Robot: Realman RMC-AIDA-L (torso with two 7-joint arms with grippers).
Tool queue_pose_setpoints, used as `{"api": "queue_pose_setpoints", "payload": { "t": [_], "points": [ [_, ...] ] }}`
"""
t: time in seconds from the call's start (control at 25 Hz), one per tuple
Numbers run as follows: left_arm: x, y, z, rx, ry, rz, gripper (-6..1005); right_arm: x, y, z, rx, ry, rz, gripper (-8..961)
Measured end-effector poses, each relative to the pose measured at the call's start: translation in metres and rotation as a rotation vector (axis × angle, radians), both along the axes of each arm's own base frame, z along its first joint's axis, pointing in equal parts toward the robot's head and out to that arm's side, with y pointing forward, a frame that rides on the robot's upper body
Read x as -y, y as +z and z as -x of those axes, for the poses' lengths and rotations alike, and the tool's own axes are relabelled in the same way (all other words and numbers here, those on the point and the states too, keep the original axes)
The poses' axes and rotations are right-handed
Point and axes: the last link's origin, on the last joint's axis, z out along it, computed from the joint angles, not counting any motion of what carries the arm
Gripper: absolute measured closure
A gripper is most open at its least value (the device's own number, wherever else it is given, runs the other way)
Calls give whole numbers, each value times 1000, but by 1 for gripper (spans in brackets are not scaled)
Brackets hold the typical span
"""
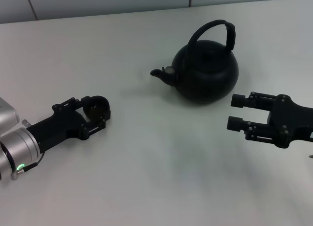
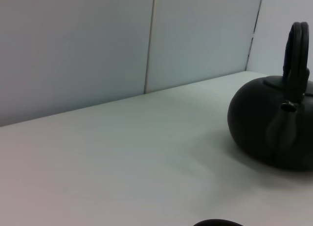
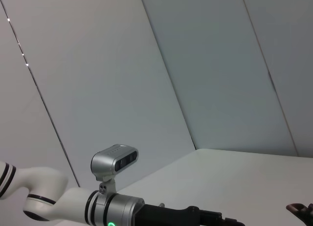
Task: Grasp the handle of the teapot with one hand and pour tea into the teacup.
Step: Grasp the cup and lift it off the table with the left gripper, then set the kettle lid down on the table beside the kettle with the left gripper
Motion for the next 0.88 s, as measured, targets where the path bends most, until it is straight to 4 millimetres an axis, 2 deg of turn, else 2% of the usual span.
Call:
{"api": "queue_pose_setpoints", "payload": {
  "t": [0.4,0.52,0.64,0.72,0.88],
  "points": [
    [2,2,-17,70,-80,23,310,5,-3,-4,-6,-17,9,284],
    [3,-2,-28,81,-137,62,310,9,-4,-6,-5,-21,8,284],
    [3,-2,-28,81,-137,62,310,13,-5,-8,-7,-25,10,284],
    [3,-8,-41,74,-204,108,310,15,-6,-8,-13,-28,13,284],
    [3,-12,-47,57,-248,134,311,20,-6,-10,-25,-38,18,284]
  ]
}}
